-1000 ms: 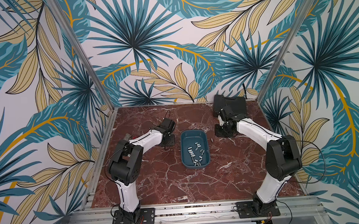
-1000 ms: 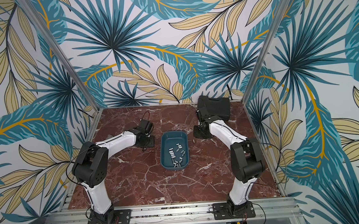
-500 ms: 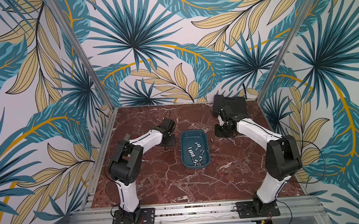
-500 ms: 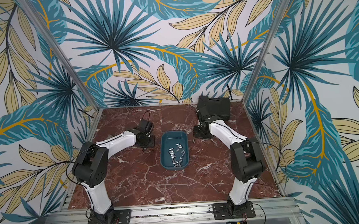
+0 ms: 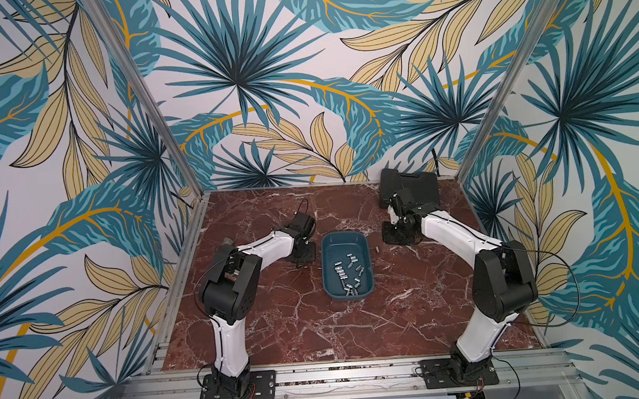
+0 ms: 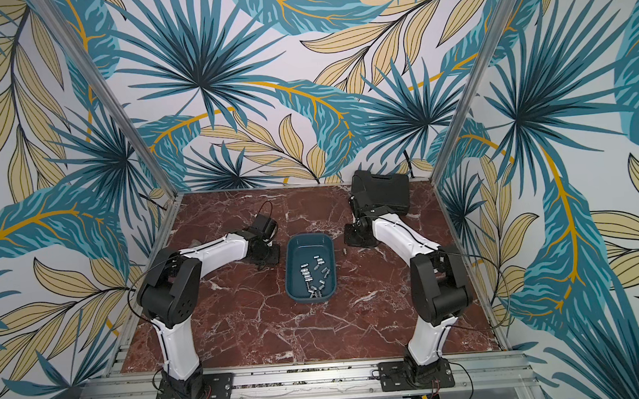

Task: Take out the socket from the storage box
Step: Place the socket head at the center of the board.

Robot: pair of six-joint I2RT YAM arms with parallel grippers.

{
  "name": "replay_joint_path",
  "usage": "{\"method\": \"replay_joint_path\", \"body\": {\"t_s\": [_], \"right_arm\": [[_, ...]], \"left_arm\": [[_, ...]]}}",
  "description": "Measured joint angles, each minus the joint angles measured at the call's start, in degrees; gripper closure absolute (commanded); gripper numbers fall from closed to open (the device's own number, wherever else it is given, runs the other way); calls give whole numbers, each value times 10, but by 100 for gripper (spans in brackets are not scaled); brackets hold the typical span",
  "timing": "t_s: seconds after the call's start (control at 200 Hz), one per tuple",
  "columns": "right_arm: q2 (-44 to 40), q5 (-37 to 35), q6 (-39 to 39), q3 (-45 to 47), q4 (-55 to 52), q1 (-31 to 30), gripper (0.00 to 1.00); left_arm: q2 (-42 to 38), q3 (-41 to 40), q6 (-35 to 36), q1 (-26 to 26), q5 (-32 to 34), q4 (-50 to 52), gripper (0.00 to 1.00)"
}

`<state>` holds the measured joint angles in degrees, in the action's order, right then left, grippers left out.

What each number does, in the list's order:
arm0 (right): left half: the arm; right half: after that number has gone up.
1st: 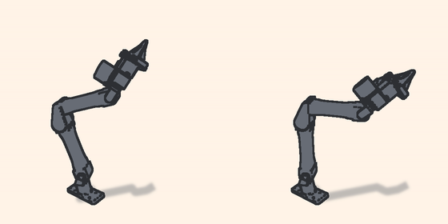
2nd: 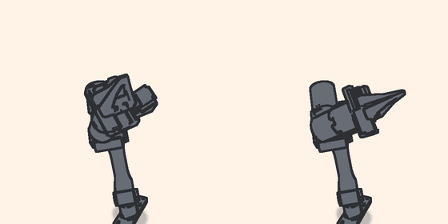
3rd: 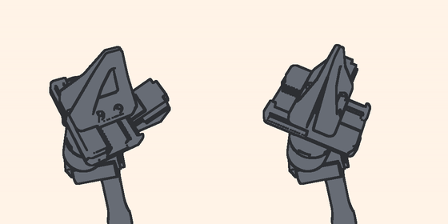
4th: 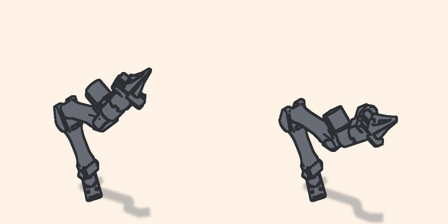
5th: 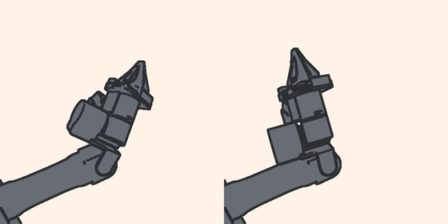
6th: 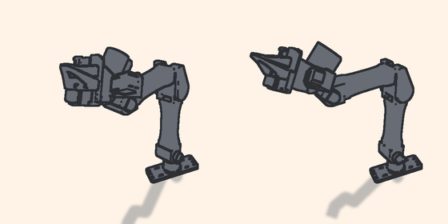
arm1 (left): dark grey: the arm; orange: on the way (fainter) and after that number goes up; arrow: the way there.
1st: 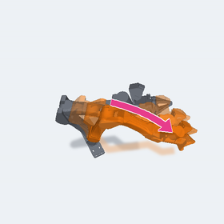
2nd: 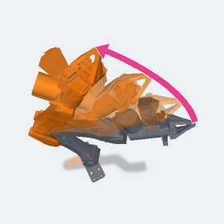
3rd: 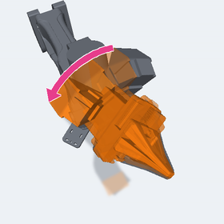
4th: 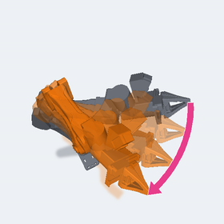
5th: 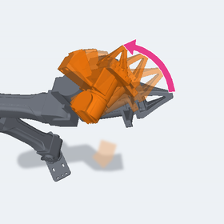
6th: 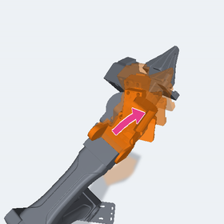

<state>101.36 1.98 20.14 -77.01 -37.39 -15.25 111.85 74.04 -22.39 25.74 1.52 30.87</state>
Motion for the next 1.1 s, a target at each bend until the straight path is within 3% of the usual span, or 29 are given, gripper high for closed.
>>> {"method": "replay_joint_path", "body": {"t_s": [0.686,1.102], "right_arm": [[0,9,-3,-2,-7,-6,74],[-4,16,-29,-65,-35,-108,72]], "left_arm": [[0,0,0,1,7,1,65],[-56,-1,0,1,30,16,64]]}}
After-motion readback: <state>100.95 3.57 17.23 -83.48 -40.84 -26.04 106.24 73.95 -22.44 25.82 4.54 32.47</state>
